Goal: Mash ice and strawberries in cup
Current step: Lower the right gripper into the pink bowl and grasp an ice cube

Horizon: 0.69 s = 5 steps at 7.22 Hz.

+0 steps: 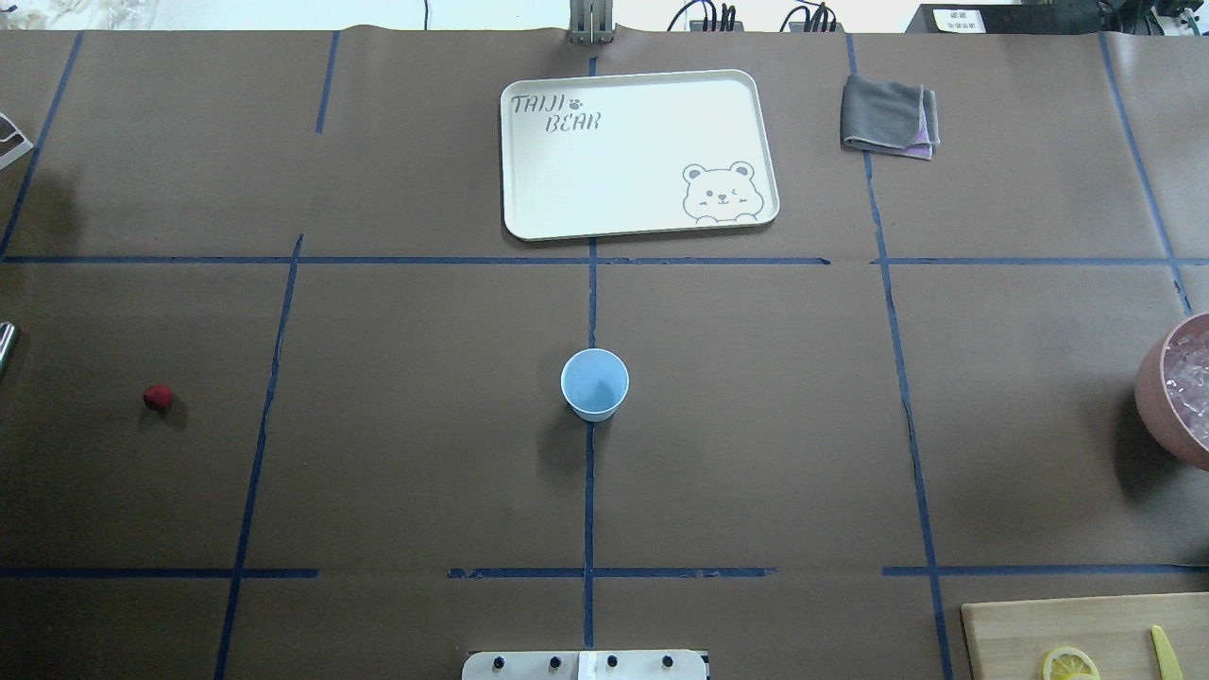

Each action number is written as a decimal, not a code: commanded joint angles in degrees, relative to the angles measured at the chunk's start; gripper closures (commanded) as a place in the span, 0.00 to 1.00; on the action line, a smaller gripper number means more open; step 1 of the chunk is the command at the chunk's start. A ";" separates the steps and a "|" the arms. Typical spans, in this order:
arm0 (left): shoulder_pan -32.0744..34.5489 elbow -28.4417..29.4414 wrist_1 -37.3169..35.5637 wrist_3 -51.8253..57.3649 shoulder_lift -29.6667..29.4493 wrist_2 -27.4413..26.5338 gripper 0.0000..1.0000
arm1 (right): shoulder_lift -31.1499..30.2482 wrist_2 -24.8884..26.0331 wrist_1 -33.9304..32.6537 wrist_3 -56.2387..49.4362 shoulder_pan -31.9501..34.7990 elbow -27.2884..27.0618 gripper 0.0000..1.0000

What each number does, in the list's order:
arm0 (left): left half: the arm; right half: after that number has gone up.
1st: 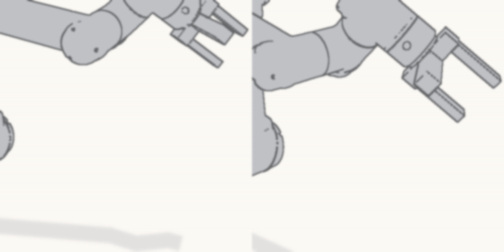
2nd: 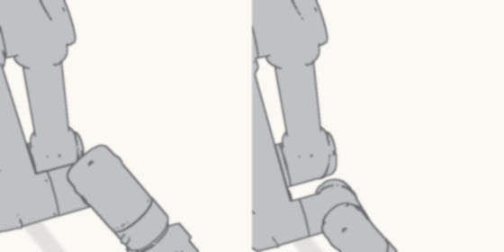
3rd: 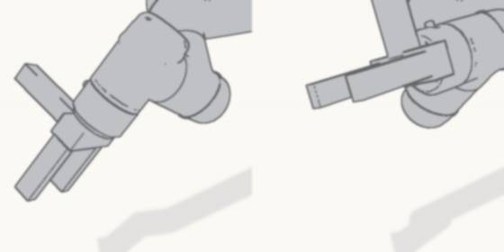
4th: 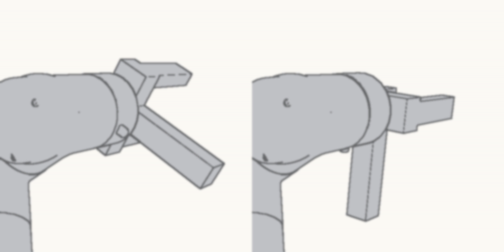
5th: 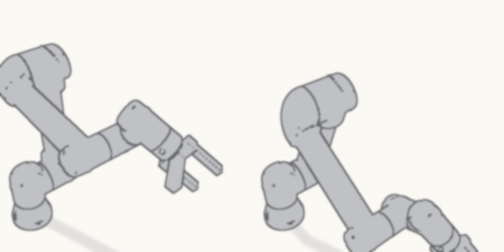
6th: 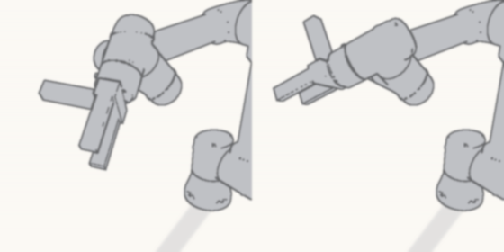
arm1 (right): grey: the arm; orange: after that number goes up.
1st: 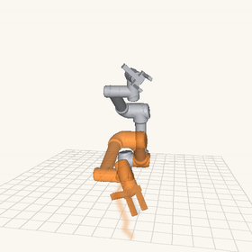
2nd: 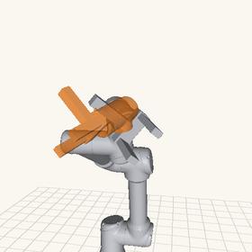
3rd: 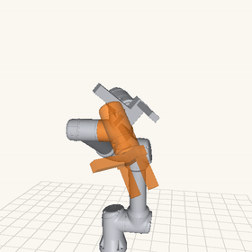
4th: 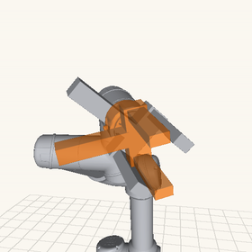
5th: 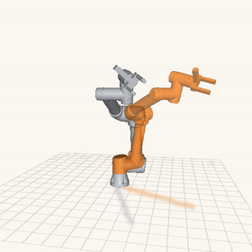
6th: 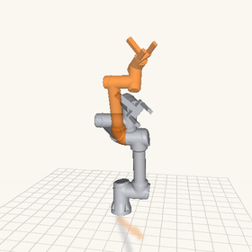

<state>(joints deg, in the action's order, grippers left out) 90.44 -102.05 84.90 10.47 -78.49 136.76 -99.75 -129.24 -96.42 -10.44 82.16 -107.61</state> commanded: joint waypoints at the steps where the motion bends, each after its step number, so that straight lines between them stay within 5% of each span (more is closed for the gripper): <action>1: 0.00 0.00 0.00 -0.01 0.00 0.00 0.00 | 0.00 0.04 3.51 5.48 -3.83 0.20 0.00; 5: 0.00 0.00 -0.09 0.08 0.09 0.00 0.00 | -1.06 0.05 13.77 14.12 -5.69 4.14 0.02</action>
<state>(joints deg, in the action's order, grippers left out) 90.44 -102.04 84.83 10.50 -78.40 136.77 -100.47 -129.13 -86.57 1.57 76.86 -105.17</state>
